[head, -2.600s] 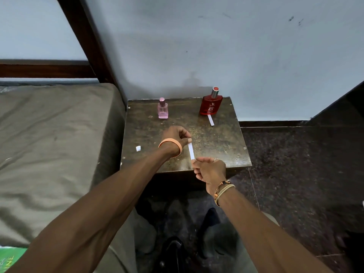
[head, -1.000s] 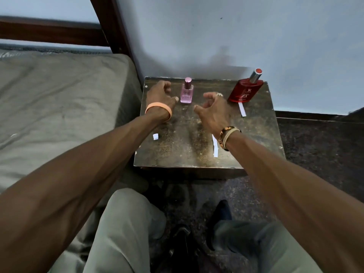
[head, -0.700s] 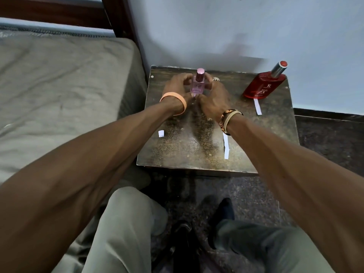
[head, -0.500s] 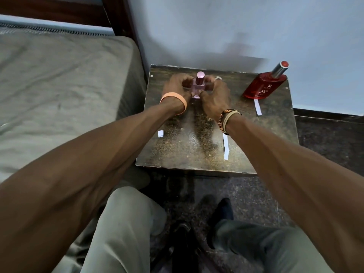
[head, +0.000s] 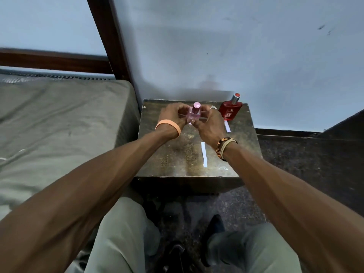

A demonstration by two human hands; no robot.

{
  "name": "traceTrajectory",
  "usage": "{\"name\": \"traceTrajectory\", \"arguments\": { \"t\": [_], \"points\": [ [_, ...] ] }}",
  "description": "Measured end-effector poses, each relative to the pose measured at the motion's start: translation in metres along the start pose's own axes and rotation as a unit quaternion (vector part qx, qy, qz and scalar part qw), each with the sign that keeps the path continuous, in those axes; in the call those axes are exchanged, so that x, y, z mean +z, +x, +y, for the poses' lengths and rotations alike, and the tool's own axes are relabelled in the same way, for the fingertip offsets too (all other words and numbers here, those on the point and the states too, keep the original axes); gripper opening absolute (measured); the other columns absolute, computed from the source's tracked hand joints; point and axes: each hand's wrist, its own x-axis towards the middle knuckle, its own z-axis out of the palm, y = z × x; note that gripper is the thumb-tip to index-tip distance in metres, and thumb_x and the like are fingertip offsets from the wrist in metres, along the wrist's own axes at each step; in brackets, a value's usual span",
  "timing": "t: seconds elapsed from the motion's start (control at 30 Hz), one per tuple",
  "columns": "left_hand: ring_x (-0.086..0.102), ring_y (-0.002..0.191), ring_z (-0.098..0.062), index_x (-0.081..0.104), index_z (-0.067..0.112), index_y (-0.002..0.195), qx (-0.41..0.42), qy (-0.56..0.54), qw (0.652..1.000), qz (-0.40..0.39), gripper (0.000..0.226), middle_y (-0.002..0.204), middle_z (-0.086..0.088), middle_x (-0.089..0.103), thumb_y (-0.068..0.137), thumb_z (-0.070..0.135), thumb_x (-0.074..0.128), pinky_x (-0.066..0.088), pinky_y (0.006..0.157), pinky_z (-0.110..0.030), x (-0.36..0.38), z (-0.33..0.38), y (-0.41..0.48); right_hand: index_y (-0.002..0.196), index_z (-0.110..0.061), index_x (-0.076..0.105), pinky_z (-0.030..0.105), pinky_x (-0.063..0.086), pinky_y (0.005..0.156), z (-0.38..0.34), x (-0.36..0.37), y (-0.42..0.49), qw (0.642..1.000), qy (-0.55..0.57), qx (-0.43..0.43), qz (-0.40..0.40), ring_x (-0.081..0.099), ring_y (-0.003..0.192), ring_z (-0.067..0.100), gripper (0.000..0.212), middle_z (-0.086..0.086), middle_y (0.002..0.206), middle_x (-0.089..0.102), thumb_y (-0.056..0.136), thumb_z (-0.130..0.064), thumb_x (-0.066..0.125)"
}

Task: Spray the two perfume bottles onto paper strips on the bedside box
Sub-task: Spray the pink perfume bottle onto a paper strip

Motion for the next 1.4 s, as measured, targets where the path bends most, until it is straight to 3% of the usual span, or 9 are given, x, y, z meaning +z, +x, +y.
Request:
{"name": "traceTrajectory", "arguments": {
  "t": [0.23, 0.4, 0.5, 0.57, 0.73, 0.9, 1.17, 1.27, 1.4],
  "points": [
    [0.071, 0.085, -0.020, 0.072, 0.006, 0.098, 0.033, -0.012, 0.999, -0.029, 0.027, 0.094, -0.007, 0.074, 0.073, 0.008, 0.080, 0.056, 0.084, -0.036, 0.006, 0.056, -0.032, 0.112, -0.013, 0.066, 0.043, 0.053, 0.090, -0.014, -0.052, -0.041, 0.999, 0.011, -0.007, 0.029, 0.066, 0.099, 0.020, 0.032, 0.005, 0.107, 0.071, 0.083, -0.017, 0.077],
    [0.069, 0.081, -0.017, 0.071, 0.008, 0.095, 0.068, 0.001, 0.997, -0.021, 0.028, 0.093, -0.007, 0.074, 0.070, 0.012, 0.082, 0.054, 0.076, -0.023, 0.017, 0.096, -0.046, 0.107, -0.017, 0.063, 0.033, 0.052, 0.082, -0.013, -0.090, -0.061, 0.998, 0.004, -0.018, 0.056, 0.065, 0.094, 0.018, 0.030, -0.001, 0.100, 0.068, 0.082, -0.024, 0.079],
    [0.069, 0.080, -0.015, 0.071, 0.009, 0.095, 0.084, -0.006, 0.996, -0.027, 0.026, 0.092, -0.006, 0.073, 0.070, 0.007, 0.080, 0.051, 0.072, -0.017, 0.025, 0.117, -0.052, 0.097, -0.029, 0.059, 0.023, 0.048, 0.069, -0.009, -0.109, -0.071, 0.996, -0.009, -0.034, 0.087, 0.065, 0.085, 0.012, 0.026, -0.008, 0.091, 0.065, 0.081, -0.026, 0.079],
    [0.069, 0.081, -0.015, 0.071, 0.009, 0.096, 0.091, -0.001, 0.995, -0.034, 0.027, 0.094, -0.007, 0.074, 0.071, 0.002, 0.077, 0.051, 0.073, -0.015, 0.030, 0.126, -0.055, 0.097, -0.029, 0.060, 0.021, 0.045, 0.067, -0.004, -0.117, -0.075, 0.994, -0.015, -0.034, 0.100, 0.063, 0.085, 0.012, 0.026, -0.008, 0.092, 0.064, 0.080, -0.027, 0.079],
    [0.070, 0.087, -0.018, 0.072, 0.007, 0.101, 0.088, 0.004, 0.994, -0.065, 0.031, 0.097, -0.009, 0.074, 0.073, -0.004, 0.074, 0.056, 0.086, -0.032, 0.052, 0.135, -0.060, 0.102, -0.020, 0.064, 0.034, 0.052, 0.080, 0.012, -0.134, -0.085, 0.993, 0.004, -0.014, 0.113, 0.065, 0.091, 0.020, 0.029, -0.002, 0.097, 0.066, 0.079, -0.028, 0.079],
    [0.068, 0.086, -0.015, 0.072, 0.011, 0.099, 0.098, 0.026, 0.991, -0.085, 0.023, 0.094, -0.002, 0.073, 0.077, 0.002, 0.073, 0.057, 0.085, -0.033, 0.078, 0.130, -0.061, 0.107, -0.017, 0.064, 0.045, 0.054, 0.088, 0.035, -0.142, -0.089, 0.994, 0.019, 0.022, 0.102, 0.065, 0.097, 0.023, 0.028, 0.004, 0.107, 0.069, 0.084, -0.025, 0.076],
    [0.068, 0.083, -0.010, 0.073, 0.017, 0.096, 0.072, 0.040, 0.989, -0.123, 0.021, 0.093, 0.001, 0.074, 0.078, 0.006, 0.075, 0.055, 0.077, -0.025, 0.108, 0.109, -0.060, 0.109, -0.019, 0.066, 0.031, 0.051, 0.077, 0.080, -0.135, -0.083, 0.992, 0.008, 0.074, 0.102, 0.064, 0.093, 0.017, 0.029, -0.001, 0.106, 0.067, 0.083, -0.028, 0.077],
    [0.069, 0.086, -0.016, 0.072, 0.012, 0.100, 0.055, 0.026, 0.987, -0.146, 0.022, 0.096, -0.004, 0.073, 0.079, 0.003, 0.073, 0.057, 0.080, -0.031, 0.114, 0.102, -0.061, 0.101, -0.026, 0.065, 0.021, 0.043, 0.066, 0.092, -0.130, -0.082, 0.991, 0.018, 0.087, 0.098, 0.064, 0.089, 0.011, 0.022, -0.005, 0.101, 0.066, 0.083, -0.028, 0.077],
    [0.068, 0.089, -0.019, 0.071, 0.012, 0.100, 0.034, 0.015, 0.985, -0.171, 0.022, 0.097, -0.005, 0.072, 0.080, 0.003, 0.071, 0.057, 0.081, -0.035, 0.123, 0.090, -0.062, 0.091, -0.032, 0.062, 0.023, 0.046, 0.068, 0.107, -0.122, -0.080, 0.990, 0.014, 0.100, 0.094, 0.060, 0.081, 0.006, 0.019, -0.011, 0.092, 0.063, 0.082, -0.026, 0.078]
  ]
}}
